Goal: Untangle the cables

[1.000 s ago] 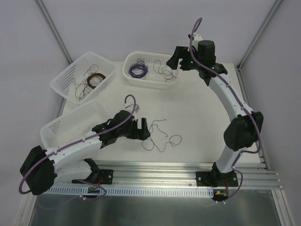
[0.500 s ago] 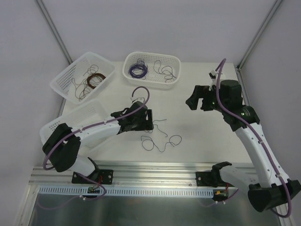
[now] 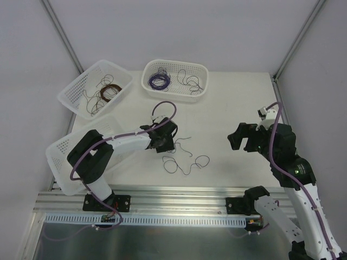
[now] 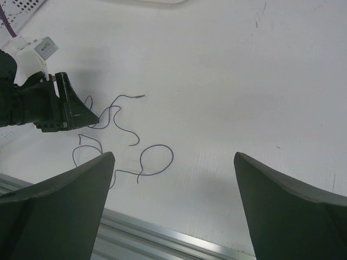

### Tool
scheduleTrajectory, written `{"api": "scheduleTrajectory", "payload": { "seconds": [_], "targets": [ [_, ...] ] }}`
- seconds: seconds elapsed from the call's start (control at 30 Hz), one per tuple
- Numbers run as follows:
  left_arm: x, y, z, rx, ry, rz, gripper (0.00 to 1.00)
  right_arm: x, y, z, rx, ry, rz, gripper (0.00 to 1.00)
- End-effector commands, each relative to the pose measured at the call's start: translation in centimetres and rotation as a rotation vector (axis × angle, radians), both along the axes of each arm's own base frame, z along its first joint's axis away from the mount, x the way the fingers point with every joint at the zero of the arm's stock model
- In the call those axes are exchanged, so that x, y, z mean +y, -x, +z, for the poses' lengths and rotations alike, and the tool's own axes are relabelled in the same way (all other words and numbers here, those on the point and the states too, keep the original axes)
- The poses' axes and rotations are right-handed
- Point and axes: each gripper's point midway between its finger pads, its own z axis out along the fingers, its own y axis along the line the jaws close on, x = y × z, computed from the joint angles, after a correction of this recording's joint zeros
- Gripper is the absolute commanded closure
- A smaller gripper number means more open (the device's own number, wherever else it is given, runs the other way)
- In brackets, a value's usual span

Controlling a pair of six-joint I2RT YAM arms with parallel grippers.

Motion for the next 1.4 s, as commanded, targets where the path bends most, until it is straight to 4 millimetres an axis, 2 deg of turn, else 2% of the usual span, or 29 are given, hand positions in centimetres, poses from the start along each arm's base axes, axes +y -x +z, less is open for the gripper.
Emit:
{"api": "scheduleTrajectory", "payload": {
  "seconds": [0.0, 0.03, 0.13, 0.17, 0.27, 0.33, 0.53, 0.57, 0.63, 0.67, 0.73, 0.77, 0.83, 0.87, 0.93, 1.0, 1.03, 1.07, 1.1, 1.13, 1.17, 1.2, 1.23, 1.27, 1.3, 1.33, 1.37],
  "targets": [
    [-0.3, -0.9, 0.7, -0.014, 0.001, 0.056, 0.62, -0.9, 0.3, -1.1, 0.013, 0.040, -0.025, 0.03],
    [-0.2, -1.0, 0.7, -0.017, -0.004, 0.058, 0.70, -1.0, 0.5, -1.1, 0.005, 0.044, -0.025, 0.03],
    [0.0, -1.6, 1.0, -0.040, -0.022, 0.064, 0.83, -1.1, 0.7, -1.4, 0.003, 0.055, -0.019, 0.03],
    [-0.1, -1.9, 1.4, -0.053, -0.022, 0.058, 0.91, -1.1, 0.7, -1.4, 0.002, 0.058, -0.016, 0.03],
    [-0.3, -2.9, 2.4, -0.090, -0.022, 0.057, 1.00, -1.3, 0.9, -1.4, -0.007, 0.068, -0.013, 0.03],
    [-0.3, -3.6, 3.2, -0.114, -0.022, 0.050, 1.00, -1.3, 1.0, -1.3, -0.008, 0.072, -0.010, 0.03],
    [-1.2, -7.2, 10.3, -0.267, 0.065, 0.037, 1.00, -1.5, 1.6, -1.3, -0.014, 0.070, -0.010, 0.03],
    [-1.6, -8.1, 12.5, -0.309, 0.091, 0.021, 1.00, -1.5, 1.6, -1.2, -0.016, 0.069, -0.010, 0.03],
    [-1.5, -9.3, 15.1, -0.360, 0.118, 0.014, 1.00, -1.6, 1.8, -1.2, -0.019, 0.067, -0.009, 0.03],
    [-2.0, -10.2, 17.4, -0.404, 0.146, 0.009, 1.00, -1.6, 1.9, -1.3, -0.017, 0.069, -0.008, 0.03],
    [-1.9, -11.4, 19.7, -0.457, 0.153, -0.001, 1.00, -1.7, 2.0, -1.4, -0.017, 0.071, -0.011, 0.03],
    [-2.2, -12.3, 22.0, -0.500, 0.178, 0.001, 1.00, -1.7, 2.0, -1.4, -0.016, 0.072, -0.009, 0.03],
    [-2.1, -13.6, 23.6, -0.536, 0.185, -0.005, 1.00, -1.8, 2.1, -1.5, -0.015, 0.073, -0.010, 0.03],
    [-2.2, -14.5, 26.0, -0.582, 0.205, 0.001, 1.00, -1.8, 2.2, -1.4, -0.017, 0.069, -0.011, 0.03],
    [-2.2, -16.4, 28.3, -0.642, 0.203, -0.002, 1.00, -1.7, 2.2, -1.4, -0.016, 0.063, -0.011, 0.03],
    [-2.1, -17.9, 29.3, -0.677, 0.186, 0.001, 1.00, -1.7, 2.1, -1.5, -0.013, 0.059, -0.017, 0.03],
    [-1.8, -19.3, 28.5, -0.675, 0.156, 0.001, 1.00, -1.5, 2.2, -1.5, -0.012, 0.054, -0.009, 0.03],
    [-1.9, -20.3, 30.3, -0.716, 0.171, 0.005, 1.00, -1.5, 2.2, -1.5, -0.009, 0.048, -0.011, 0.03],
    [-1.8, -21.2, 30.5, -0.727, 0.167, 0.012, 1.00, -1.4, 2.2, -1.5, -0.006, 0.046, -0.009, 0.03],
    [-2.2, -22.5, 29.3, -0.715, 0.151, 0.001, 1.00, -1.4, 2.2, -1.6, -0.002, 0.045, -0.008, 0.03],
    [-1.7, -23.8, 30.7, -0.751, 0.164, 0.020, 1.00, -1.3, 2.3, -1.6, 0.001, 0.043, -0.006, 0.03],
    [-1.8, -24.6, 30.8, -0.762, 0.165, 0.023, 1.00, -1.3, 2.3, -1.6, -0.001, 0.042, -0.006, 0.03],
    [-2.2, -26.0, 29.2, -0.745, 0.152, 0.018, 1.00, -1.4, 2.4, -1.8, 0.008, 0.041, -0.008, 0.03],
    [-1.8, -27.3, 30.1, -0.771, 0.166, 0.030, 1.00, -1.3, 2.4, -1.8, 0.012, 0.041, -0.005, 0.03],
    [-1.9, -28.2, 30.1, -0.782, 0.175, 0.035, 1.00, -1.3, 2.5, -2.0, 0.022, 0.041, -0.005, 0.03],
    [-2.2, -29.6, 28.1, -0.762, 0.165, 0.037, 1.00, -1.3, 2.6, -2.1, 0.030, 0.041, -0.003, 0.03],
    [-2.3, -30.4, 28.7, -0.785, 0.180, 0.041, 1.00, -1.2, 2.6, -2.1, 0.035, 0.039, -0.003, 0.03]
  ]
}}
